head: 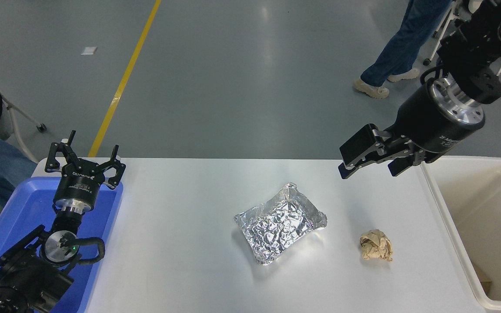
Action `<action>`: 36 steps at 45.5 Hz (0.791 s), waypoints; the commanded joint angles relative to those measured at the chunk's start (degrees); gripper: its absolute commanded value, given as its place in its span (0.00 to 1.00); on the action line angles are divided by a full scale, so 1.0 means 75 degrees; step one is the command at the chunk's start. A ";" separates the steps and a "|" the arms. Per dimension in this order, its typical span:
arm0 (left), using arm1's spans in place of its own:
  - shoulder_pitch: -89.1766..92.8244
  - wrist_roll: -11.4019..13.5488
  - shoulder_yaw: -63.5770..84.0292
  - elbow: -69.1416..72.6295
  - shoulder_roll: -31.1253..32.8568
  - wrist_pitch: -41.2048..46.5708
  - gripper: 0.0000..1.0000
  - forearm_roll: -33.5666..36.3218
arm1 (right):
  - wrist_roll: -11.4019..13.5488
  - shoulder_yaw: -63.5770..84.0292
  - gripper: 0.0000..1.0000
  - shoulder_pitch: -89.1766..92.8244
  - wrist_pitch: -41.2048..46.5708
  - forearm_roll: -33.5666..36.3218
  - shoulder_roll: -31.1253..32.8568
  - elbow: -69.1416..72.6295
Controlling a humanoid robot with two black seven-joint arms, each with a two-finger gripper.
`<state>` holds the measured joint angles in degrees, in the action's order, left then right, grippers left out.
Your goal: Pick up foil plate and place in dustbin
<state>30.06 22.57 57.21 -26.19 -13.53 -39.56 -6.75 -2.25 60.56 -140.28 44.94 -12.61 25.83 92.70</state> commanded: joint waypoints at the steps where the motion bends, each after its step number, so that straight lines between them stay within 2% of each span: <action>1: 0.0000 -0.0010 0.0001 0.0000 0.0000 0.0001 1.00 -0.0002 | 0.0124 0.0140 1.00 -0.0069 0.0008 -0.0041 -0.0011 0.0062; 20: 0.0000 0.0014 0.0001 0.0000 0.0000 0.0001 1.00 -0.0002 | 0.0160 0.0129 1.00 0.0727 0.0008 -0.0099 -0.0058 -0.0477; 30: 0.0000 0.0014 0.0001 0.0000 0.0000 0.0001 1.00 -0.0002 | 0.0148 0.0059 1.00 0.2226 0.0008 -0.0720 0.0013 -0.1636; 36: 0.0000 0.0014 0.0001 0.0000 0.0000 0.0001 1.00 -0.0002 | 0.0148 -0.0199 1.00 0.3257 0.0008 -0.0791 -0.0046 -0.2550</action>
<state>30.05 22.67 57.23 -26.19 -13.53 -39.55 -6.76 -1.15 61.07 -127.44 45.00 -16.13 25.75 83.18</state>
